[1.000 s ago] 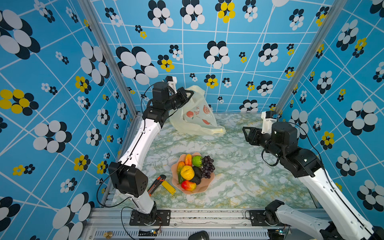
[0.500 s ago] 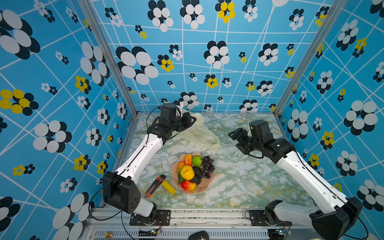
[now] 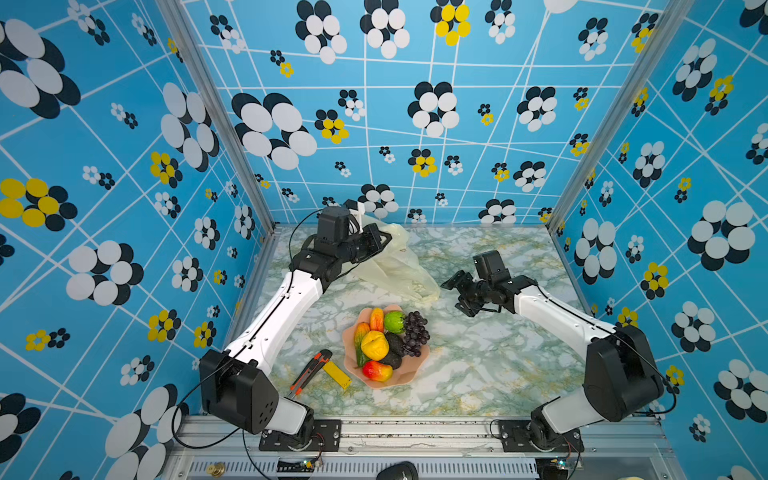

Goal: Place the fruits into the plastic bag

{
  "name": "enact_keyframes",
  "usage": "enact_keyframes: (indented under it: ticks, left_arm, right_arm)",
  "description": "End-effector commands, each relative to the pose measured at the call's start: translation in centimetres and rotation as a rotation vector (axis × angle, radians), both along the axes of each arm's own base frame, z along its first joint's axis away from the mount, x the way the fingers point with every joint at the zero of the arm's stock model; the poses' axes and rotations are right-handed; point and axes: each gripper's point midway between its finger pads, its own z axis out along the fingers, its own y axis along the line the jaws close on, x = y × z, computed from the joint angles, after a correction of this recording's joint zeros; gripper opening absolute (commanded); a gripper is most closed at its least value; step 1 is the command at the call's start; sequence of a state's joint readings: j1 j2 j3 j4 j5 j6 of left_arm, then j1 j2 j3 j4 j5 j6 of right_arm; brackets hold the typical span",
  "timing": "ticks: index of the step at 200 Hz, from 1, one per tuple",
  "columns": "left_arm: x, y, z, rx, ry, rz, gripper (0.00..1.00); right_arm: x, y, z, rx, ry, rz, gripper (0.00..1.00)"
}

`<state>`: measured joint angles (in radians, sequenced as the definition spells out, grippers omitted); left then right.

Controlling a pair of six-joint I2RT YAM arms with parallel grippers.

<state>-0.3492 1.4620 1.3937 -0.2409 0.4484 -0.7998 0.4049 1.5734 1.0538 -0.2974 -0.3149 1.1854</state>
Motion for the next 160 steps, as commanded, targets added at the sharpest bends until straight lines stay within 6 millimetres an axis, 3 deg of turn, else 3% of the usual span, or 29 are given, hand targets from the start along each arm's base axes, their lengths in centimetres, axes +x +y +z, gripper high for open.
enact_keyframes:
  ticks: [1,107,135,160]
  left_arm:
    - [-0.4,0.0,0.2,-0.006,0.002,-0.01,0.0]
    - [-0.4,0.2,-0.2,-0.01,0.036,-0.019,0.0]
    - [-0.3,0.6,-0.5,-0.01,0.048,-0.01,0.0]
    - [-0.3,0.9,-0.6,-0.018,0.057,-0.003,0.0]
  right_arm:
    - [1.2,2.2,0.3,0.081,-0.041,0.078,0.8]
    - [4.5,4.1,-4.9,0.096,-0.027,0.105,0.79]
    - [5.7,5.3,-5.5,0.111,-0.045,0.122,0.69]
    - [6.5,5.2,-5.2,0.083,-0.076,0.115,0.59]
